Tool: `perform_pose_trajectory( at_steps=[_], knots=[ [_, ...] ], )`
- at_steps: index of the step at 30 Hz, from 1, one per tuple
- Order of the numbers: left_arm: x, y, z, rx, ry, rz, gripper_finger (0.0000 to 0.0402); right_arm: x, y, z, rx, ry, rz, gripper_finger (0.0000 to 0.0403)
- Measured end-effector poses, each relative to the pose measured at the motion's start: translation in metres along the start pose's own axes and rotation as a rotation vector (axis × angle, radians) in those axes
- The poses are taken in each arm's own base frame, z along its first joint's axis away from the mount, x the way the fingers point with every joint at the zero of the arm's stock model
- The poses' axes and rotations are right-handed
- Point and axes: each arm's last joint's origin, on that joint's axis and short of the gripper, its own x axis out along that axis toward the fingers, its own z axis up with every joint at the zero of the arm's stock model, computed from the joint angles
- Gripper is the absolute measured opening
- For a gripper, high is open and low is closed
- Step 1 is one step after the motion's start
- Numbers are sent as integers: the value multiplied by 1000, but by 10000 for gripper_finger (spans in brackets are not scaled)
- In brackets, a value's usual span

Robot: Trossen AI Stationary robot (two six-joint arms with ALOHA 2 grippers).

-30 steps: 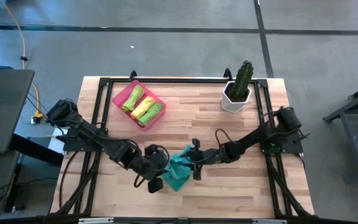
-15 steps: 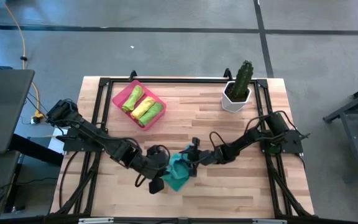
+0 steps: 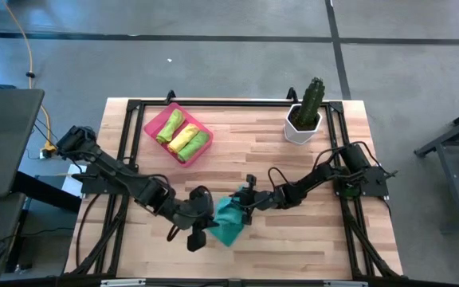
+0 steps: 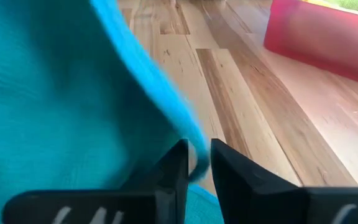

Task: Roll microfiber towels into tight, uniform cylinder then place into a basket
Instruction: Roll the blue microfiber cloth

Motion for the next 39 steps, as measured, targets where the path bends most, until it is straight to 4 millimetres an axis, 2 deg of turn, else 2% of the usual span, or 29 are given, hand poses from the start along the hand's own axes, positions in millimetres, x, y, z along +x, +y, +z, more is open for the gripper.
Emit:
perform_pose_trajectory(
  at_steps=[7, 15, 21, 26, 32, 39],
  knots=[
    [-14, -6, -3, 34, -17, -6, 0, 0, 0, 1, 4, -7, 1, 50],
    [-17, -17, -14, 56, 38, -54, 0, 0, 3, 4, 28, -31, 75, 89],
    [-17, -16, -19, 75, 76, -29, 0, 0, 4, 5, 92, -29, 114, 94],
    [-9, -14, -30, 30, 190, -20, 0, -3, 11, 3, 106, -23, 133, 105],
    [12, -12, -44, 3, 324, -8, 0, -10, 25, 1, 73, -21, 173, 135],
    [32, -15, -60, 16, 455, -63, 0, -8, 26, -7, 72, 25, 170, 153]
  ],
)
